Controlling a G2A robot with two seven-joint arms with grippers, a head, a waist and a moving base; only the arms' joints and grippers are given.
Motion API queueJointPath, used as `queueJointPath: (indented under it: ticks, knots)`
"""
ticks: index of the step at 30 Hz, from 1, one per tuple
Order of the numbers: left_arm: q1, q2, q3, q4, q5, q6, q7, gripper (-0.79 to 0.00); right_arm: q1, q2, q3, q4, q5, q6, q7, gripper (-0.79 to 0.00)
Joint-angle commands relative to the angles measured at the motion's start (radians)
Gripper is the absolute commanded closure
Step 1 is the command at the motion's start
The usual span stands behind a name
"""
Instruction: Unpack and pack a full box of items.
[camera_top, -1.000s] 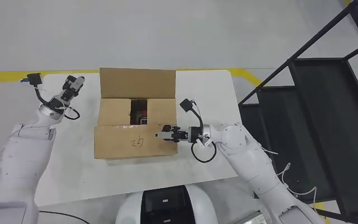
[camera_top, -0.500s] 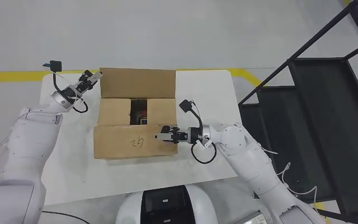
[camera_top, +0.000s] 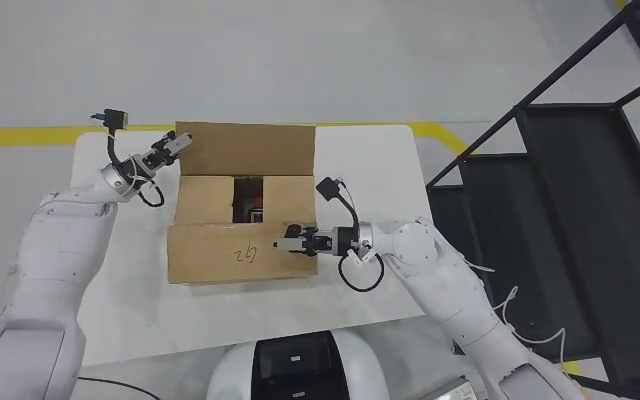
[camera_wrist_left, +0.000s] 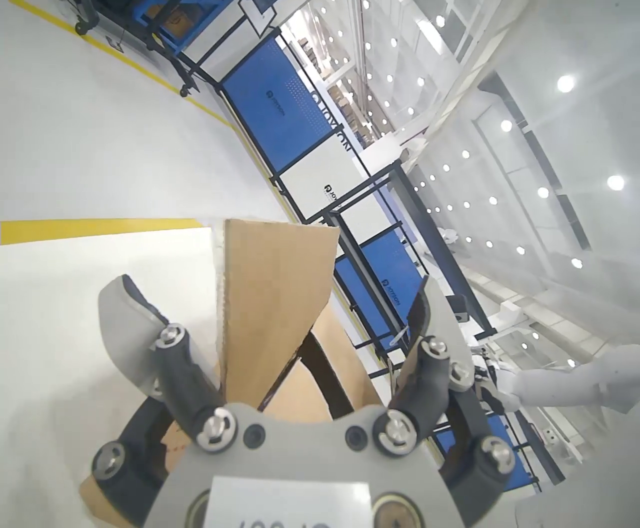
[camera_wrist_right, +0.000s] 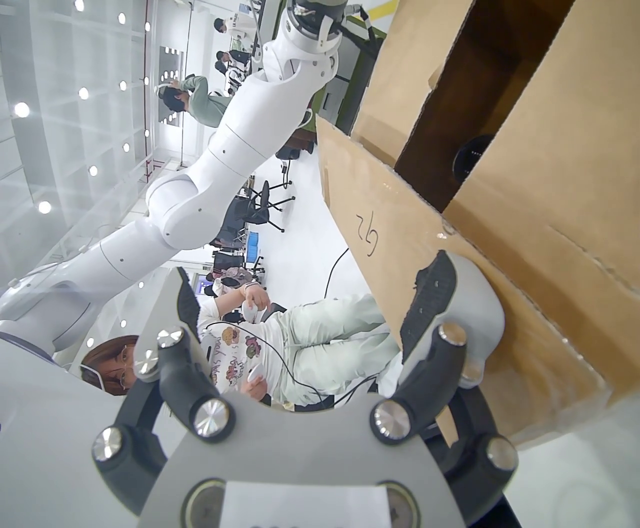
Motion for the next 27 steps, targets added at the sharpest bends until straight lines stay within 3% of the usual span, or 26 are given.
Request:
queueJointPath:
  ticks: [1,7,15,21,27]
  knots:
    - [0.010,0.010,0.019,-0.028,-0.031,0.008,0.000,-0.785,0.004,0.000,-0.005,0.003,-0.001,0.002,0.000,-0.785]
    - [0.062,0.060,0.059,-0.158,-0.149,0.033,-0.025,-0.785,0.014,0.000,-0.018,0.011,-0.003,0.006,-0.005,-0.785]
    - [0.152,0.157,0.085,-0.353,-0.209,0.047,-0.040,-0.785,0.010,0.006,-0.015,-0.011,-0.040,0.017,-0.027,-0.785]
    - [0.223,0.237,0.096,-0.484,-0.292,0.144,-0.136,-0.785,-0.009,0.014,-0.003,-0.043,-0.063,0.032,-0.038,-0.785]
    - [0.263,0.297,0.079,-0.547,-0.324,0.213,-0.206,-0.785,-0.018,0.018,-0.003,-0.058,-0.079,0.042,-0.039,-0.785]
